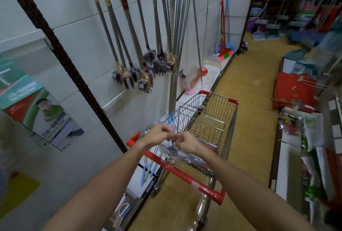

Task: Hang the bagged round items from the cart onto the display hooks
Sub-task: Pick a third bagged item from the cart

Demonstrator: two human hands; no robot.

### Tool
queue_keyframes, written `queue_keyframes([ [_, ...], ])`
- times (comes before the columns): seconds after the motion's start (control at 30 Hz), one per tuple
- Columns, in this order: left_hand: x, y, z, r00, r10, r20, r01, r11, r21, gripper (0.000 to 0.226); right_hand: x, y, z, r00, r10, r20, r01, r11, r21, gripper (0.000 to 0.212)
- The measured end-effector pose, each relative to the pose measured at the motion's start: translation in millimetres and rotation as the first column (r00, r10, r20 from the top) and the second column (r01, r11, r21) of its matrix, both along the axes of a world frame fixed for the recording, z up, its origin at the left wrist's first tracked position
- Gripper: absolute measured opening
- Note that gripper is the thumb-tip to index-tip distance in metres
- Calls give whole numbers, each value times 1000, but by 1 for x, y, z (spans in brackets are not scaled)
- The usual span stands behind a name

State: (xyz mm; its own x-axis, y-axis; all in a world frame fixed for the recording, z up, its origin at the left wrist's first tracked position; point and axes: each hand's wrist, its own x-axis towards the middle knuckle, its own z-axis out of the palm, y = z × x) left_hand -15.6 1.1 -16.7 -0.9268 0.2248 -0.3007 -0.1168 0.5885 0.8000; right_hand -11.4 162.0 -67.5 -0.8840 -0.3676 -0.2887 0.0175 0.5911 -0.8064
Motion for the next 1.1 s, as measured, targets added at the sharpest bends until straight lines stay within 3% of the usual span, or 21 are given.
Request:
queue_keyframes([
  [0.23,6,11,-11,969,248,3,-246,963,109,20,10,0,-6,995,-101,11,102,986,-129,26],
  [0.37,6,21,-18,873,482,79,-488,865,119,38,9,-7,-10,987,-158,-32,153,981,-117,16],
  [0.47,10,30,-14,791,592,154,-611,773,170,27,12,-11,-5,979,-185,-80,176,978,-107,11],
  [0.57,15,29,-12,773,582,250,-631,745,216,13,13,-12,-6,977,-197,-80,186,975,-120,18],
  [0.73,16,20,-13,753,592,286,-653,725,218,16,13,-14,0,971,-207,-122,197,977,-85,17],
  [0.83,19,22,-12,804,563,190,-594,763,254,21,12,-17,4,974,-201,-106,192,977,-97,30],
  [0.93,20,21,-20,858,514,25,-505,833,227,30,10,-22,1,966,-229,-117,220,972,-81,20],
  [1.1,20,16,-26,833,546,-89,-529,834,157,22,9,-24,-1,948,-290,-132,277,955,-110,13],
])
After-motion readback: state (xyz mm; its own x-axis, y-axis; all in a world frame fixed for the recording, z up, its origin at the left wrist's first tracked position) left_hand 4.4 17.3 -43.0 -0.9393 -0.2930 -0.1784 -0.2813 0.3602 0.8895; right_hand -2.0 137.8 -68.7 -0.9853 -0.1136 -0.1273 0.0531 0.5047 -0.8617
